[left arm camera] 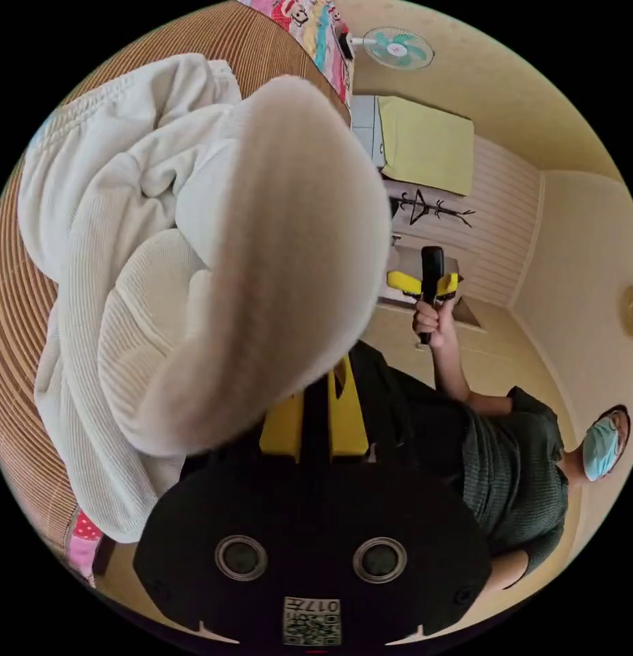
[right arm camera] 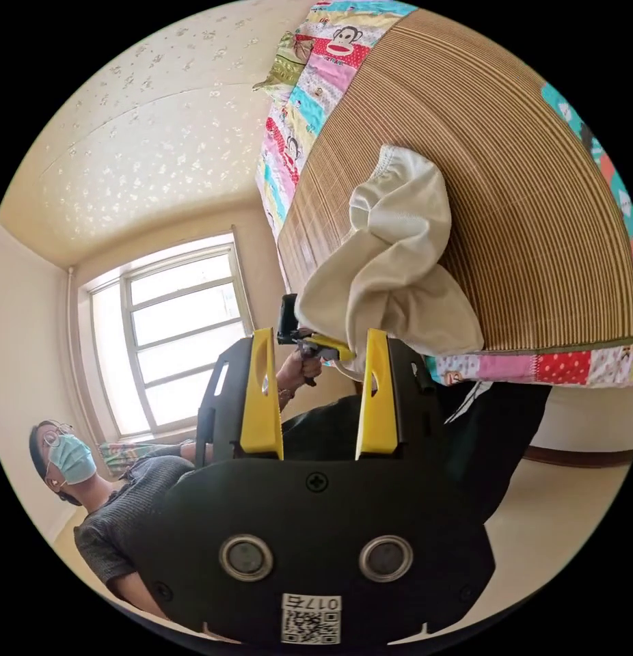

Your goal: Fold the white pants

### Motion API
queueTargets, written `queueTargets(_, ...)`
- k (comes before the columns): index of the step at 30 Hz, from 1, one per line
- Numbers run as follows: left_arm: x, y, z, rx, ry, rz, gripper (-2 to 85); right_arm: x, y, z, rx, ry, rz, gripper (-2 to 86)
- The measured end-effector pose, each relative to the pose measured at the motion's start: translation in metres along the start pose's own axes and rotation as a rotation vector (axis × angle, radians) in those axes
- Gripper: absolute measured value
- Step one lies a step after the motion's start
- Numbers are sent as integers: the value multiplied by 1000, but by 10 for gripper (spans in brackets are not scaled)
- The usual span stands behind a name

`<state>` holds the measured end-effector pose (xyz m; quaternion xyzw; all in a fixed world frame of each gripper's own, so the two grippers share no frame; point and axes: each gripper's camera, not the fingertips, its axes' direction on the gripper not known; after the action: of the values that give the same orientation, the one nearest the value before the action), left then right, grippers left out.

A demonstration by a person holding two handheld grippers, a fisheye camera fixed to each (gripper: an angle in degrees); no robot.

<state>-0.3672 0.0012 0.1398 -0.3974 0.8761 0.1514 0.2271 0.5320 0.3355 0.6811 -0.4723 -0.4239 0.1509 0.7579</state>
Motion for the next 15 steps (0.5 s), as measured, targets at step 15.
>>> queueTargets(15, -31, 149, -9, 370, 107, -176, 50, 18, -310, 215, -286, 635, -188, 105)
